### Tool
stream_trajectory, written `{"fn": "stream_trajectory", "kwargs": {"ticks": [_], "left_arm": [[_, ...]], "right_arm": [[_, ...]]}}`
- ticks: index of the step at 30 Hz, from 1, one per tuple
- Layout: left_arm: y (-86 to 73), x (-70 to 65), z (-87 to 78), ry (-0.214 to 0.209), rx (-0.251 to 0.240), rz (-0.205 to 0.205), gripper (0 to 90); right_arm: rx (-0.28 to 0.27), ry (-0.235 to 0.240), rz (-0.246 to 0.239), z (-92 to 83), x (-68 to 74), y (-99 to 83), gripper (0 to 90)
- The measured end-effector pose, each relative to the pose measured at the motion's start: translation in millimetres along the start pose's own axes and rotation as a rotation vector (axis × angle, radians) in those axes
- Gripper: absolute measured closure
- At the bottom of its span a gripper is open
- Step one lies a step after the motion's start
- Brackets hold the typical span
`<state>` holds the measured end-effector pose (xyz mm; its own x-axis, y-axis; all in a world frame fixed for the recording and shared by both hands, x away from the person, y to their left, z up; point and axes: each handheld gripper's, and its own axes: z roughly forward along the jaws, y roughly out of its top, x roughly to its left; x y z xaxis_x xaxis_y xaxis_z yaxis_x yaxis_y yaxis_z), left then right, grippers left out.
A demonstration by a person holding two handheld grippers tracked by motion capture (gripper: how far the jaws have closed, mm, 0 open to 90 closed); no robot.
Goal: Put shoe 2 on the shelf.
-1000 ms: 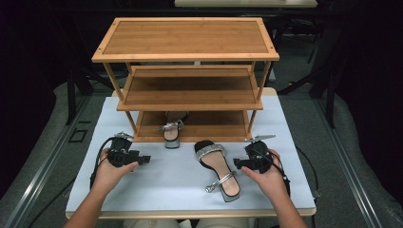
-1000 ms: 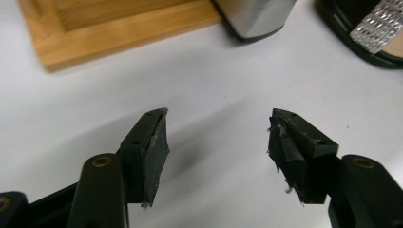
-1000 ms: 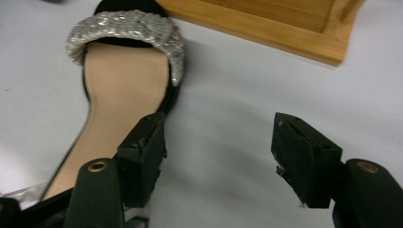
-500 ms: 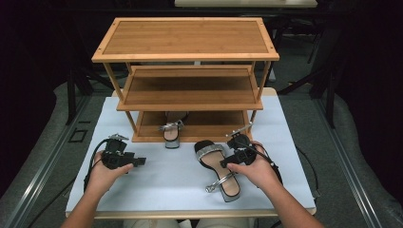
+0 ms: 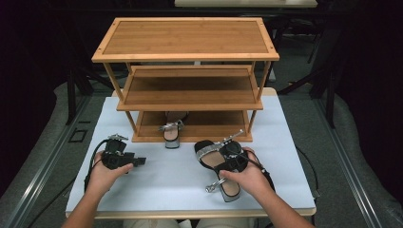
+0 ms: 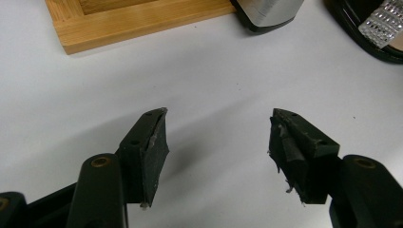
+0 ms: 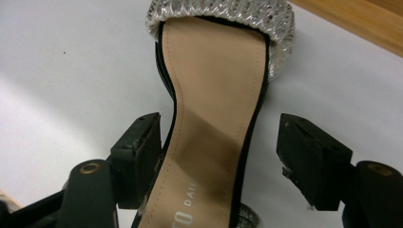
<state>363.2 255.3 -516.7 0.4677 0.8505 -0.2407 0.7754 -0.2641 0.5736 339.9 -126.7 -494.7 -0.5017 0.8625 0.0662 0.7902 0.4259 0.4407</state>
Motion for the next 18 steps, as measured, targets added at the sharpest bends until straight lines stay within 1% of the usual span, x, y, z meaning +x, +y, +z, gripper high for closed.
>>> {"fn": "stream_trajectory", "kwargs": {"ticks": [3, 5, 6, 9, 12, 14, 18], "left_arm": [[-0.5, 0.4, 0.8, 0.003, 0.0, 0.001, 37.8], [-0.7, 0.6, 0.9, 0.001, 0.001, -0.002, 37.8], [-0.7, 0.8, 1.0, -0.001, 0.002, 0.0, 37.8], [-1.1, 0.9, 1.9, 0.0, 0.004, -0.004, 37.8], [-1.8, 1.3, 3.8, -0.001, 0.006, -0.007, 37.8], [-1.9, 1.1, 4.7, -0.003, 0.012, -0.007, 37.8], [-2.1, 0.7, 5.4, -0.003, 0.013, -0.007, 37.8]], "right_arm": [[0.0, 0.004, 0.009, 4.7, 3.4, -3.3, 31.0], [0.0, 0.002, 0.005, 6.7, 3.9, -4.1, 30.5], [0.009, -0.002, 0.006, 10.3, 5.6, -5.8, 29.8], [0.015, -0.001, 0.006, 14.0, 6.7, -7.6, 29.4], [0.015, 0.002, 0.009, 15.7, 7.3, -8.5, 29.3], [0.016, -0.011, 0.013, 17.6, 8.0, -9.3, 29.3], [0.021, -0.011, 0.02, 19.9, 7.4, -10.0, 29.3]]}}
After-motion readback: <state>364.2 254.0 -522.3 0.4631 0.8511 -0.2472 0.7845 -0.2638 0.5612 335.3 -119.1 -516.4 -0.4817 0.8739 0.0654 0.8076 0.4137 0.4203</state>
